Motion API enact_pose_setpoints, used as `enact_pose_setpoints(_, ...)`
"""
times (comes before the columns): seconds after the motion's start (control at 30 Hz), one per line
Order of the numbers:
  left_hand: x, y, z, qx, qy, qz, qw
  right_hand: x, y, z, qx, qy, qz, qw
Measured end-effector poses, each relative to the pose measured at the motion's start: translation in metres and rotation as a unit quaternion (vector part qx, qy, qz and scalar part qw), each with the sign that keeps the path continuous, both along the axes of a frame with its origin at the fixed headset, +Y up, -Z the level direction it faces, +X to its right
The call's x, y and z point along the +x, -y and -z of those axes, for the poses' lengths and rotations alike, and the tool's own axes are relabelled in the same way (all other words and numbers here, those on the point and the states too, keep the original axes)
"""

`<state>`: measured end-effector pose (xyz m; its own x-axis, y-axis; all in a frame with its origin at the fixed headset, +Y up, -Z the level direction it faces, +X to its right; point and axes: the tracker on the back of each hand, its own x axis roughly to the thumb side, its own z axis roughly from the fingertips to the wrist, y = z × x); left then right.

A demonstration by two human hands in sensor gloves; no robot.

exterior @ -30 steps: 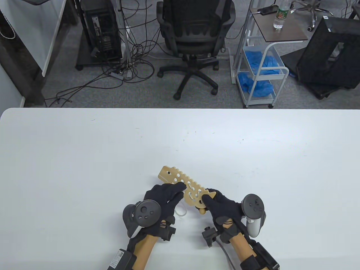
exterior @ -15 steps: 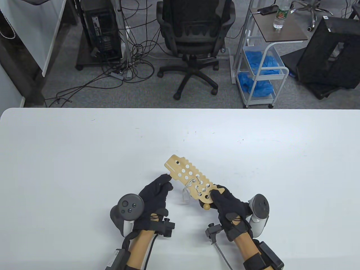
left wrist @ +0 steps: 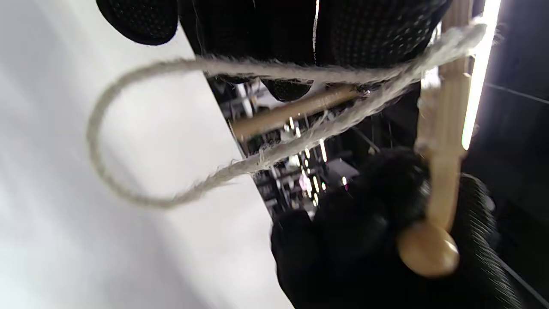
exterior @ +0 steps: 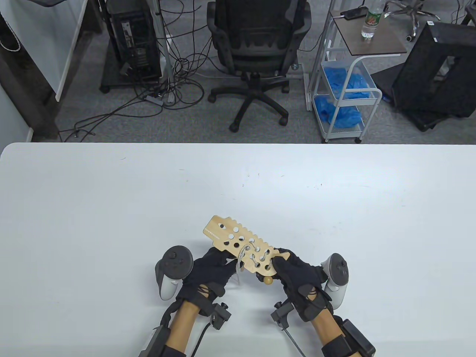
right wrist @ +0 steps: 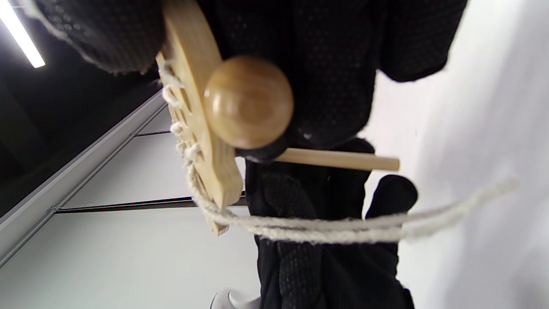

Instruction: Remove rope from all holes on crocodile lacing toy

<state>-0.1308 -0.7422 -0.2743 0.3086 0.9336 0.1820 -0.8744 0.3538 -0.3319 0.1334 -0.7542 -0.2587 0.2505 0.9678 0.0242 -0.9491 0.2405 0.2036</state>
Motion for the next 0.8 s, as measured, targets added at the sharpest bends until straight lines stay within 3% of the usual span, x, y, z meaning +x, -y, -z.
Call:
enact_pose_setpoints(0.13, 0.001, -0.005, -0.002, 0.046, -0.025, 0.067, 0.996, -0.001, -0.001, 0.000, 0.001, -0.003, 0.001, 1.000)
enact_pose_setpoints(0.53, 0.000, -0.005, -0.003, 0.040, -0.037, 0.052, 0.997, -0.006, 0.000, 0.000, 0.010, -0.026, -0.010, 1.000)
enact_pose_setpoints(0.8, -0.005, -0.005, -0.003, 0.040, -0.060, 0.053, 0.996, 0.005, 0.004, 0.004, -0.004, -0.005, -0.022, 1.000)
